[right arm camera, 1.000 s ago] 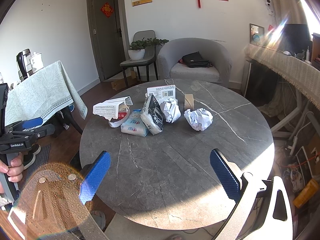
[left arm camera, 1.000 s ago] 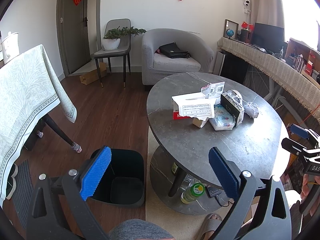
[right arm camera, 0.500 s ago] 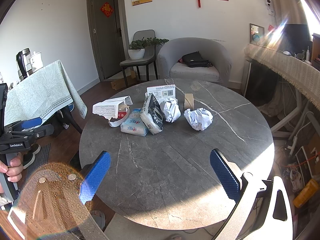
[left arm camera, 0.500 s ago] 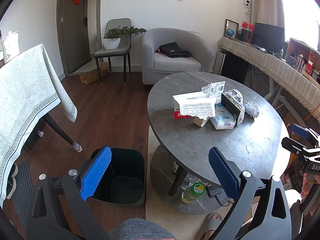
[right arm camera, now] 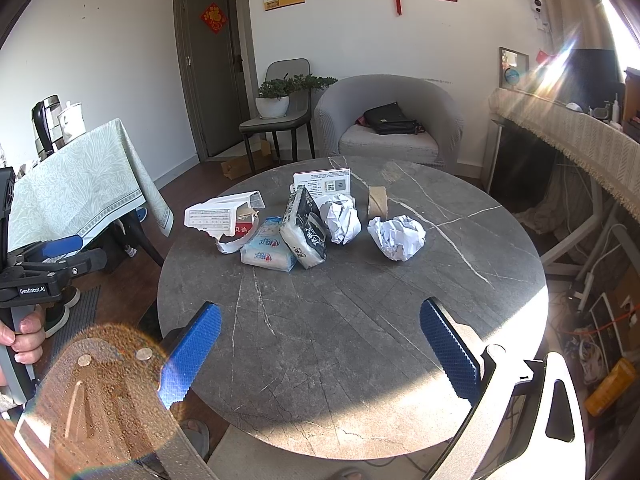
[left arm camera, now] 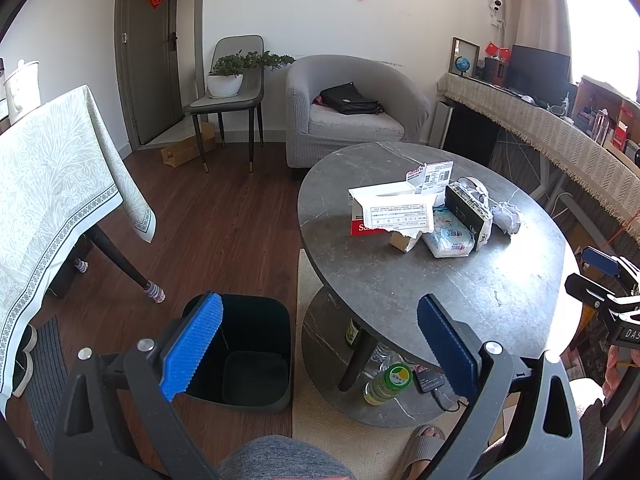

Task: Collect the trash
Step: 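Reach the left tool to the white cardboard box and close on it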

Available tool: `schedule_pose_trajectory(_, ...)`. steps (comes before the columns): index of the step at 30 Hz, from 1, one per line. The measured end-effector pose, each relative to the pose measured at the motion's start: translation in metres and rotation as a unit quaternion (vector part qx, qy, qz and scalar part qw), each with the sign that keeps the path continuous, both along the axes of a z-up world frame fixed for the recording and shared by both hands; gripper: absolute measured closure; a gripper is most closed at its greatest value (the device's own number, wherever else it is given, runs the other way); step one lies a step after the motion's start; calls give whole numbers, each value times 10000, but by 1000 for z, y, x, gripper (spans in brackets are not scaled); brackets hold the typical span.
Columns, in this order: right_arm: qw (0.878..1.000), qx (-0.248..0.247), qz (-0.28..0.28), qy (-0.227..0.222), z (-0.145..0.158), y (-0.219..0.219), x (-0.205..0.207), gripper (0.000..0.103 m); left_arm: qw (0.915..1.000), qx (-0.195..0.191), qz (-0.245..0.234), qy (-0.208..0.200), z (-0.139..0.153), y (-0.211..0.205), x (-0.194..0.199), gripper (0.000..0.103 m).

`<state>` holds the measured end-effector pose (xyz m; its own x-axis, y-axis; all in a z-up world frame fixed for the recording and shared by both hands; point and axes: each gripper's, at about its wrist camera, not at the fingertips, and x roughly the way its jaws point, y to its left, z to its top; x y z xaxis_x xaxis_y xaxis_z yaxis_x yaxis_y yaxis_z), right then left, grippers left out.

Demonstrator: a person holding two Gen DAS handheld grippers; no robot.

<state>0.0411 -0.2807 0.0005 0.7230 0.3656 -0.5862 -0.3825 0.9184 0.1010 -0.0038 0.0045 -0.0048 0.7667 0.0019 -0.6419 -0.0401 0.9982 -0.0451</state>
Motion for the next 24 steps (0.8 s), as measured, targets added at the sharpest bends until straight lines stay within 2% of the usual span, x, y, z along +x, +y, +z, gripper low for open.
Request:
schedule_pose_trajectory(13, 9999, 46, -60, 74, 1, -6, 1, 3, 9999, -111, -46, 1, 3, -6, 11, 4)
schedule_pose_trajectory(24, 9994, 139, -240, 204, -1, -19, 21, 3, 9995, -282, -131, -15, 19, -29, 61, 4)
